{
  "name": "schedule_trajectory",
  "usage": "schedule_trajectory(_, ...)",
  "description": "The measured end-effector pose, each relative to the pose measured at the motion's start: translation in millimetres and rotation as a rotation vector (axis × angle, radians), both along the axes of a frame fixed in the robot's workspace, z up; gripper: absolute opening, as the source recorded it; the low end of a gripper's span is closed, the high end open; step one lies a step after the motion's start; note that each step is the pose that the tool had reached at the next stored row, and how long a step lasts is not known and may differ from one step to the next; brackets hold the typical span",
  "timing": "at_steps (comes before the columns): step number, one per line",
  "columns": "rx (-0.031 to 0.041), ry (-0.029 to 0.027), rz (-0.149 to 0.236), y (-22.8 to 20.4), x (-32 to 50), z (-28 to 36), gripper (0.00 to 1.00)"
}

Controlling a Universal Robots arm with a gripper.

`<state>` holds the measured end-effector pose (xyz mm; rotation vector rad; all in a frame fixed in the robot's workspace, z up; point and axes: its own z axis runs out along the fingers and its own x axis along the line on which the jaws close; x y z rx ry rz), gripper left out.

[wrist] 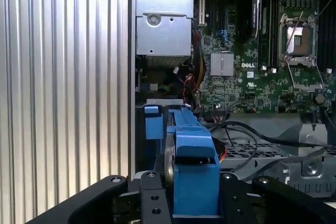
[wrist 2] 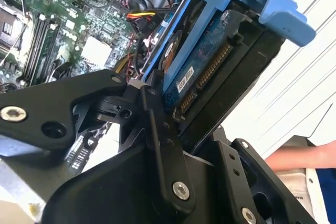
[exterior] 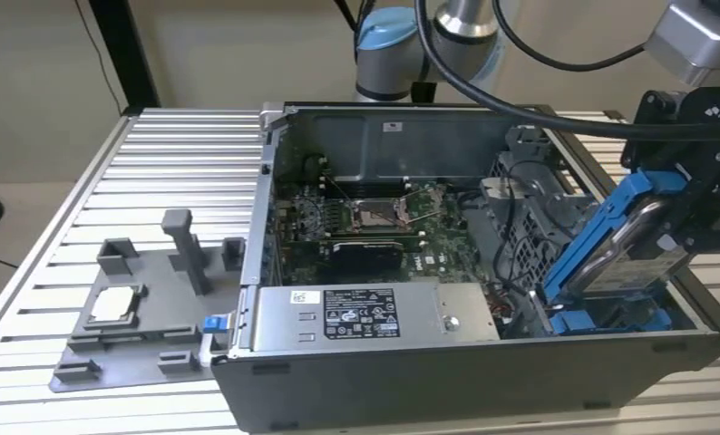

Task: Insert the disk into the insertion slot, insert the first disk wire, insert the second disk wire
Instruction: 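Insert the disk into the insertion slot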

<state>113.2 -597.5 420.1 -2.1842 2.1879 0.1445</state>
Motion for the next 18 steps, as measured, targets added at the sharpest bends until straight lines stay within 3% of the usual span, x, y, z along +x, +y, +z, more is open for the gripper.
schedule_trajectory(14,0.0037,0.0000,0.000,-0.1,0.1,-16.2,0.00)
schedule_trajectory(18,0.0042,0.0019,0.000,0.0,0.4,-15.9,0.00)
